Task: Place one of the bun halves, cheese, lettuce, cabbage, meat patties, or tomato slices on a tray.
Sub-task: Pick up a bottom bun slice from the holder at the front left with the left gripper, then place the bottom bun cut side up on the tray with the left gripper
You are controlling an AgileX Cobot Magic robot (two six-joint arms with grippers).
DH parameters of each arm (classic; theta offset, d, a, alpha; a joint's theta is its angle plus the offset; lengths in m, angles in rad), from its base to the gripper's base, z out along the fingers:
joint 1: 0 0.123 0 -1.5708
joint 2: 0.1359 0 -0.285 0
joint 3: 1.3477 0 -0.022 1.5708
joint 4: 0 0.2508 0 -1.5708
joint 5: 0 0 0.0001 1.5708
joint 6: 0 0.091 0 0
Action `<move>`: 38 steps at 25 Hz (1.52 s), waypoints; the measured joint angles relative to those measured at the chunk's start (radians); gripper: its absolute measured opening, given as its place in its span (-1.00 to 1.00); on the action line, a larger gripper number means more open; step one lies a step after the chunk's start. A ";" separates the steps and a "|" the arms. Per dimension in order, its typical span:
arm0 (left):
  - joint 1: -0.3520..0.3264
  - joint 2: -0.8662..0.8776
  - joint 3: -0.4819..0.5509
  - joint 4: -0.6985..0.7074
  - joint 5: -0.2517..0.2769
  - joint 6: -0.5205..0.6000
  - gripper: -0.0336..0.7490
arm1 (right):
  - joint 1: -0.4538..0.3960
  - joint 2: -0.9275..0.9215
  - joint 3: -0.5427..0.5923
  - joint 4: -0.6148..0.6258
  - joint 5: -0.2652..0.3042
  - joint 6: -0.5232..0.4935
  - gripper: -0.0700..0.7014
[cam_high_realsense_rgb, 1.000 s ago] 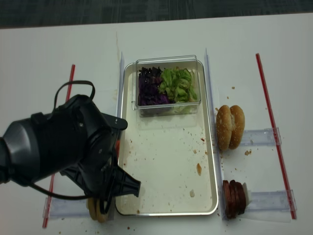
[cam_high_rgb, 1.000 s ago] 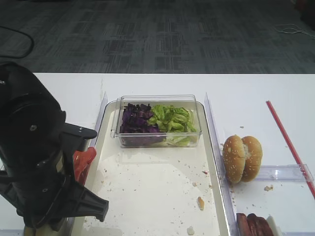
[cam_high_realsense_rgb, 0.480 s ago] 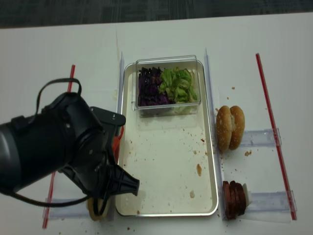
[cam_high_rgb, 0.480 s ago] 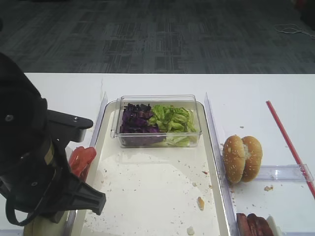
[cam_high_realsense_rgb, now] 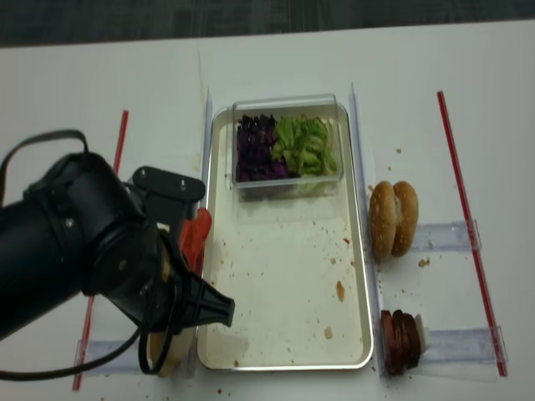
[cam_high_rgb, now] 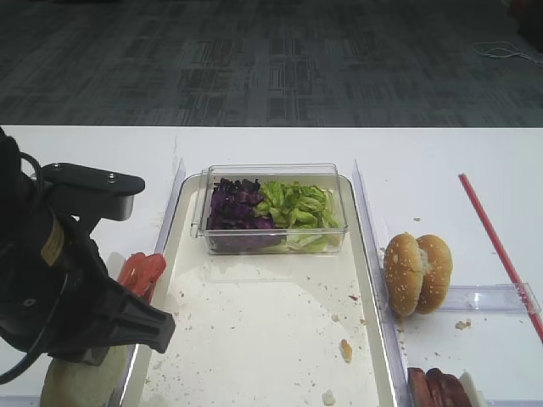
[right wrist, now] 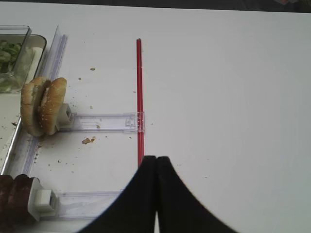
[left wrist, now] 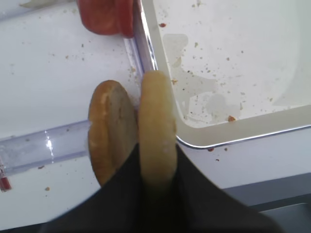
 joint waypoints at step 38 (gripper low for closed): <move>0.289 -0.058 -0.121 -0.207 -0.004 0.336 -0.70 | 0.000 0.000 0.000 0.000 0.000 0.000 -0.04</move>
